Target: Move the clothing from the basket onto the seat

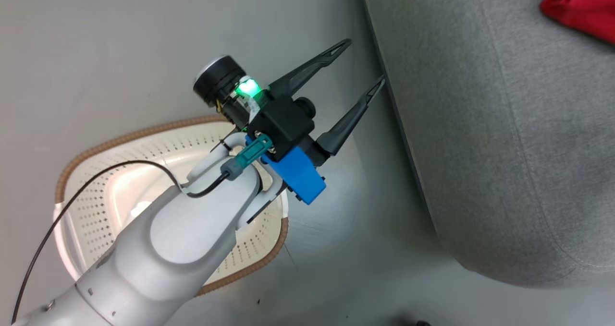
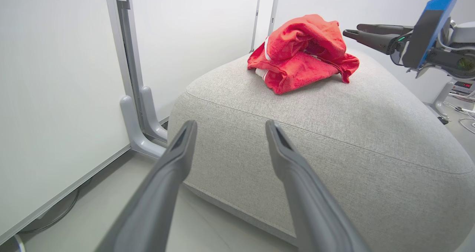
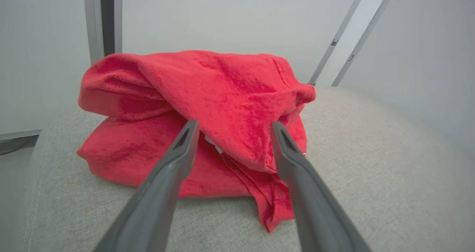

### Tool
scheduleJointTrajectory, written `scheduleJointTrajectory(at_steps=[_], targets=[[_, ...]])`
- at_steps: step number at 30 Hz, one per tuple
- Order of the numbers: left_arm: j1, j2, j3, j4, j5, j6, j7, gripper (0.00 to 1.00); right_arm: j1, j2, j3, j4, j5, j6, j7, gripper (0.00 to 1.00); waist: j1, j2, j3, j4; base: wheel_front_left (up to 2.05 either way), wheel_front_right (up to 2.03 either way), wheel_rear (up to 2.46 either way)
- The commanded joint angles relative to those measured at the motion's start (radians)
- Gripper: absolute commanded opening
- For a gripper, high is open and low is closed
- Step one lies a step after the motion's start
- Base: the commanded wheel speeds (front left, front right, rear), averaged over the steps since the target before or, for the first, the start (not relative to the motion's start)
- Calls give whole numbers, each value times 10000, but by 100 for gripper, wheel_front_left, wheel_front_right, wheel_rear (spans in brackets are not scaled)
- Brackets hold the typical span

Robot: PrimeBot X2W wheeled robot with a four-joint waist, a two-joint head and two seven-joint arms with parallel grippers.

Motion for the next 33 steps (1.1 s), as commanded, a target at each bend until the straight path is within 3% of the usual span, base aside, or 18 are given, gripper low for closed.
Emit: scheduleJointTrajectory(at_steps=[1,9,19,24,33], targets=[[209,7,103,32,-72,90,-83,100,295,48,80,-230,56,-11,-5,100,0,-1,-647,103,0,0,0],[1544,191,1300,158,-667,766,-291,100,1629,515,1484,-1940,166,-11,-3,100,0,-1,-2522,586,0,0,0],[4067,310,4144,-756,-533,1413,-295,100,3075,1100,3333,-3106,408,-11,-5,100,0,-1,-4397,1630,0,0,0],[5420,160,5336,-986,-203,1364,-298,100,3872,1351,3972,-3356,564,-11,-5,100,0,-1,-5187,2172,0,0,0],[7544,-433,6776,-1303,590,868,-292,100,5552,1929,4121,-3656,749,-11,-3,100,0,-1,-6131,2862,0,0,0]])
